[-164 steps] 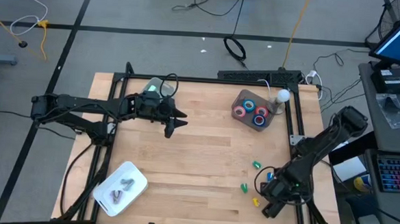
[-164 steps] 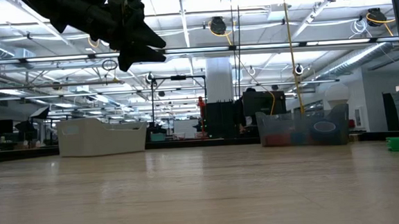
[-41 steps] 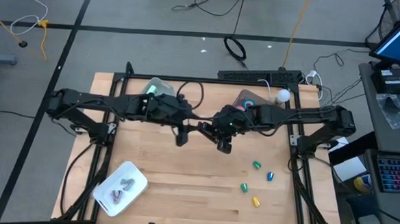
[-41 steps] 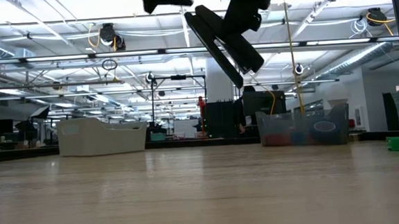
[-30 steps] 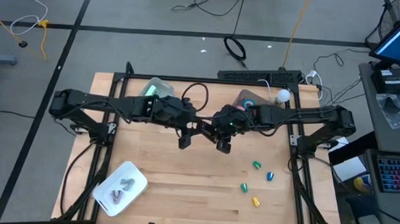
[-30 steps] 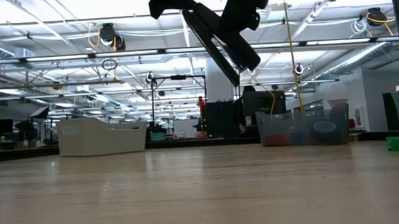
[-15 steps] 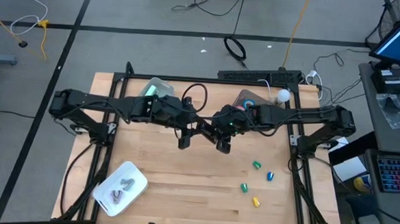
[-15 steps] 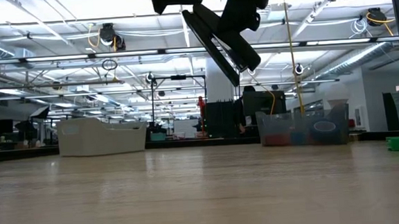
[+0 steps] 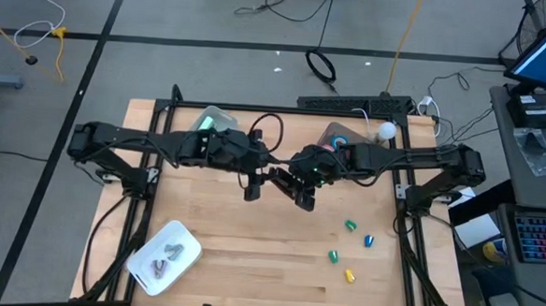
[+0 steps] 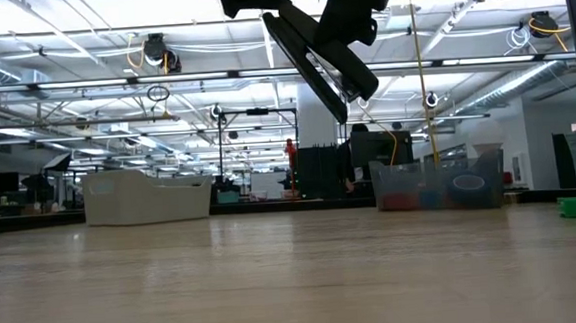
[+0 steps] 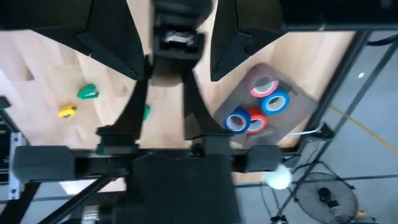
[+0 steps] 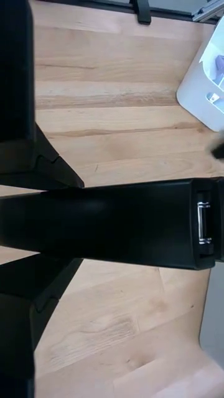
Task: Pick and place Stapler, Stapler remover, tape
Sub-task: Put the large black stapler into the gray bin
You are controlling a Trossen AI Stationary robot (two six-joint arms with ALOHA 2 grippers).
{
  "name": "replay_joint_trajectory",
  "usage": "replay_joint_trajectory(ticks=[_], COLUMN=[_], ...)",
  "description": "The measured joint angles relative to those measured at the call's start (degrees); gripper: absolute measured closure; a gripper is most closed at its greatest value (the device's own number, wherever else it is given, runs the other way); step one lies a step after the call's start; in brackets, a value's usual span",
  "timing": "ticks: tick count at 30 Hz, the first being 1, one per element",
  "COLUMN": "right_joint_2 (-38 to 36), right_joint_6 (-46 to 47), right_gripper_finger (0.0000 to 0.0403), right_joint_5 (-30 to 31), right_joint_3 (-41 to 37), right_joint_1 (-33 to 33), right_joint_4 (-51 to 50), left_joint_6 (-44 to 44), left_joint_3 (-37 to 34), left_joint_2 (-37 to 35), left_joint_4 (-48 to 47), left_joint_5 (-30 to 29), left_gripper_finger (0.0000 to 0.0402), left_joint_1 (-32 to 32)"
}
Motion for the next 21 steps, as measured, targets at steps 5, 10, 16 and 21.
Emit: replay_joint_trajectory(ticks=[5,10,16,21], right_joint_2=[0.0,0.07,0.04,0.03], right_joint_6=[0.0,0.23,0.29,0.61], right_gripper_finger=[0.0276,0.0276,0.0276,0.0276], right_joint_5=[0.14,0.04,0.04,0.15], right_joint_3=[-0.04,-0.08,-0.09,-0.09], right_joint_1=[0.0,0.0,0.0,-0.04], right_joint_4=[-0.38,-0.55,-0.99,-1.6], left_joint_6=[-0.76,-0.85,-0.89,-0.43], left_joint_3=[-0.03,0.02,0.04,0.04], left_joint_2=[1.33,2.34,3.01,3.11], left_joint_4=[0.27,0.59,0.89,0.85], left_joint_5=[1.45,1.62,1.56,0.22], left_gripper_finger=[0.0217,0.0217,0.0217,0.0217], left_joint_1=[-0.41,-0.76,-0.55,-0.4])
